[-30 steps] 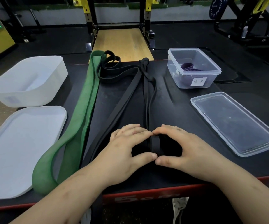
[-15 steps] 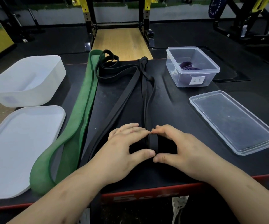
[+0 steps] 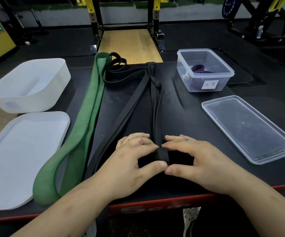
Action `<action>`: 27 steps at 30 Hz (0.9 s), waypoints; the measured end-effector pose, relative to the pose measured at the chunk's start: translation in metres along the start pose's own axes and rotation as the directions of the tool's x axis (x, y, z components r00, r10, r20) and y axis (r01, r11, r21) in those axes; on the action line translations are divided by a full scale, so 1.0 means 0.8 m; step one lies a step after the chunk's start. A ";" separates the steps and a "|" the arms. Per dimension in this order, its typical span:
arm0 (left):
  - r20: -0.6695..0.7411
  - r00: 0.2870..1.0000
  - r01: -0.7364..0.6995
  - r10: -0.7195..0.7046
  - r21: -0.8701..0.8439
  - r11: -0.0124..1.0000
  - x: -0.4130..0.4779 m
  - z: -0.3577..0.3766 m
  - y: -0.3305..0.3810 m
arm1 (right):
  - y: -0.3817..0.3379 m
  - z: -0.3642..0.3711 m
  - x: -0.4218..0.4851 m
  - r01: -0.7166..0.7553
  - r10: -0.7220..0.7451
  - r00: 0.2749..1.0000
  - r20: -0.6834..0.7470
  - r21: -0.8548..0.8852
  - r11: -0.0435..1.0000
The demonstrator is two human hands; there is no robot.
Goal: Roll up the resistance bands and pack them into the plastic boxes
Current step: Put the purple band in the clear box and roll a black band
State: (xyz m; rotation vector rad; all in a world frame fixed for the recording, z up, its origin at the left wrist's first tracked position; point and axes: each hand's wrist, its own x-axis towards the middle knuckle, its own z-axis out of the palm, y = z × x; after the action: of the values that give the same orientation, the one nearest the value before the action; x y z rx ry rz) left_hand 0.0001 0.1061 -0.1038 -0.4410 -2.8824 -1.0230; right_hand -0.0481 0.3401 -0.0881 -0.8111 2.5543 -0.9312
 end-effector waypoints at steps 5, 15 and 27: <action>0.035 0.999 0.004 -0.002 -0.035 0.999 -0.002 0.001 0.002 | -0.003 0.001 -0.003 0.060 -0.061 0.998 0.022 0.045 0.997; -0.014 0.999 0.049 -0.049 -0.002 0.999 -0.002 0.002 -0.001 | -0.002 0.006 -0.006 -0.033 0.037 0.999 -0.030 0.108 0.994; -0.006 0.995 0.098 -0.098 0.024 0.995 -0.008 -0.005 0.008 | -0.001 0.008 0.004 -0.009 0.014 0.997 -0.073 0.070 0.997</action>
State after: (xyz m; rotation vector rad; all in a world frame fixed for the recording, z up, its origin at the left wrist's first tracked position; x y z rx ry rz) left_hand 0.0082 0.1066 -0.0977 -0.2976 -2.9351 -0.9994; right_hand -0.0472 0.3345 -0.0924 -0.7548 2.5696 -1.0591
